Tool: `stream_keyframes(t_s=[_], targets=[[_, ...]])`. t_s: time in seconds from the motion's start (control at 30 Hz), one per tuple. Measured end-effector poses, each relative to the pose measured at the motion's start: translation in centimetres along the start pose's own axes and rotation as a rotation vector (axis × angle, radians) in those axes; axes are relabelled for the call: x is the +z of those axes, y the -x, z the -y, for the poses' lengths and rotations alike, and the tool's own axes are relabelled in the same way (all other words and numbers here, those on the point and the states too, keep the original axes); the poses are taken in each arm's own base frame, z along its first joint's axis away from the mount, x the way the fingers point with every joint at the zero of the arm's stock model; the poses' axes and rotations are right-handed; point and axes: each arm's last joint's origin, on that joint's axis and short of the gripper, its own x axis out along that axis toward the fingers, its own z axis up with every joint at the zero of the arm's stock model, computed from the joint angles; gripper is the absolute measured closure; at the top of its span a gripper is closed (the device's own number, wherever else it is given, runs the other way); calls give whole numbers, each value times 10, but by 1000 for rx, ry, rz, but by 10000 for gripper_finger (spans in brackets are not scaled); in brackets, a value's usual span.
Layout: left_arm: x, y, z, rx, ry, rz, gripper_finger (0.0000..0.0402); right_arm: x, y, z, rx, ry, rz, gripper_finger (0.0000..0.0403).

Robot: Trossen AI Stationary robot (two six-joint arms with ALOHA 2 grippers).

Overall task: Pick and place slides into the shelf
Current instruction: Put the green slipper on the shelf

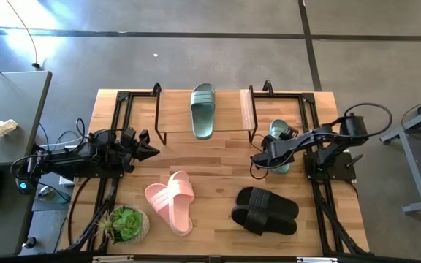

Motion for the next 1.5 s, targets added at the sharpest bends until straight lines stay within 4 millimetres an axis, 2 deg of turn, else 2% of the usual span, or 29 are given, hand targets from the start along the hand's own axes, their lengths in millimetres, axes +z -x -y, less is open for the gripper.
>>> stream_keyframes(t_s=[0.27,0.4,0.5,0.63,0.8,1.03,1.33,1.5], targets=[[0,0,0,0,0,0,399,0,1,0,-1,-44,20,388],[0,0,0,0,0,0,399,1,5,0,2,-56,20,391],[0,0,0,0,0,0,399,4,16,1,21,-29,5,399],[0,0,0,0,0,0,399,7,42,7,10,-10,4,400],[0,0,0,0,0,0,399,8,84,21,-2,13,-34,401],[-1,0,0,3,1,-6,399,9,135,30,202,-66,34,402],[-1,0,-1,7,3,-14,399,7,196,51,398,32,235,402],[-1,0,-1,7,2,-14,399,12,236,72,414,33,490,403]])
